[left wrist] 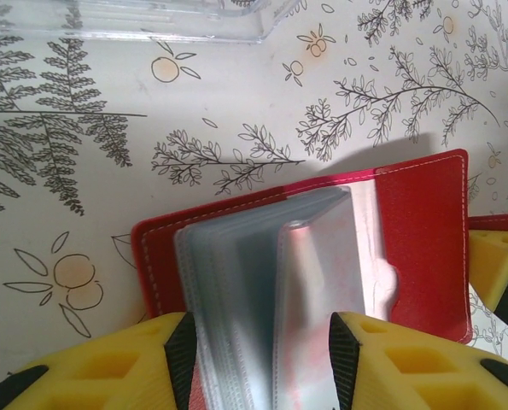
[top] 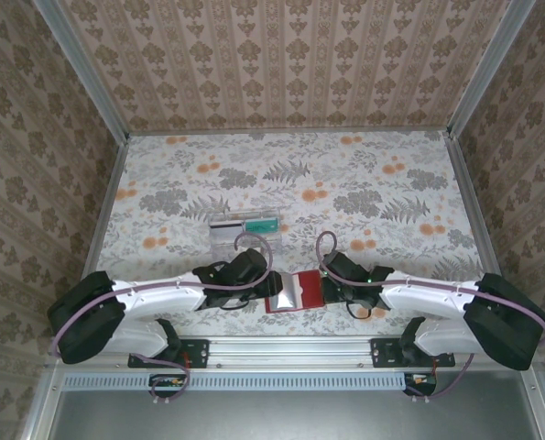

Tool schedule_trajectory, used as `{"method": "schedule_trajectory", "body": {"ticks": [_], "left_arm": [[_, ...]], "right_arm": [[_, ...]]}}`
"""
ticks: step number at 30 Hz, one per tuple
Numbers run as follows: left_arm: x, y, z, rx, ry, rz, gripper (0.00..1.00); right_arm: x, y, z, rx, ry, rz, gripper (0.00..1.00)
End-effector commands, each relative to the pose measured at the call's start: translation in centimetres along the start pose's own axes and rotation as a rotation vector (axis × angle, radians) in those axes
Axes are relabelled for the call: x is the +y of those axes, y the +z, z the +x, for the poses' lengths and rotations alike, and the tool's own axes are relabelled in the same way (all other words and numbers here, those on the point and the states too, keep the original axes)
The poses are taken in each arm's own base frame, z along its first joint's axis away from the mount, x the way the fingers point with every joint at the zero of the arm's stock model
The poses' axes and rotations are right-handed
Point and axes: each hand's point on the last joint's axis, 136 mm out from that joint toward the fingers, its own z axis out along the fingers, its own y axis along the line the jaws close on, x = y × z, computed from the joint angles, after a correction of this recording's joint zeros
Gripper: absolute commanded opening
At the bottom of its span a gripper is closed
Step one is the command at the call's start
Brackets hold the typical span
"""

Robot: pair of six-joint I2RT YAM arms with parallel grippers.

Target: Take the credit cards out of the card holder

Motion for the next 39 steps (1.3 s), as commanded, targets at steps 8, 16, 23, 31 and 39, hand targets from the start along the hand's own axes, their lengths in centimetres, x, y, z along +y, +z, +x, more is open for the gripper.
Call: {"method": "schedule_trajectory", "body": {"ticks": [8,16,23,31,39], "left_arm": [[-0.2,1.2,0.5,0.031,-0.009,0.027,0.46],[-1.1,1.9,0.8,0.053,-0.003,0.057,0.45],[-5.2,0.8,0.0,0.015,0.082,0.183,0.53],[-7.3,0.6,-0.1,0.014,0.123,0.250,0.73],[-10.9,0.1,-0.5,0.005,0.171,0.357,0.67]], "right_arm": [[0.8,-0.2,-0.5,-0.011,0.009,-0.020,0.05],[0.8,-0.2,-0.4,-0.010,0.011,-0.019,0.05],[0.7,0.0,-0.3,-0.006,0.015,-0.018,0.06],[0.5,0.0,-0.3,-0.012,0.018,-0.008,0.06],[-1.3,-0.9,-0.6,-0.059,0.059,0.057,0.09]]}}
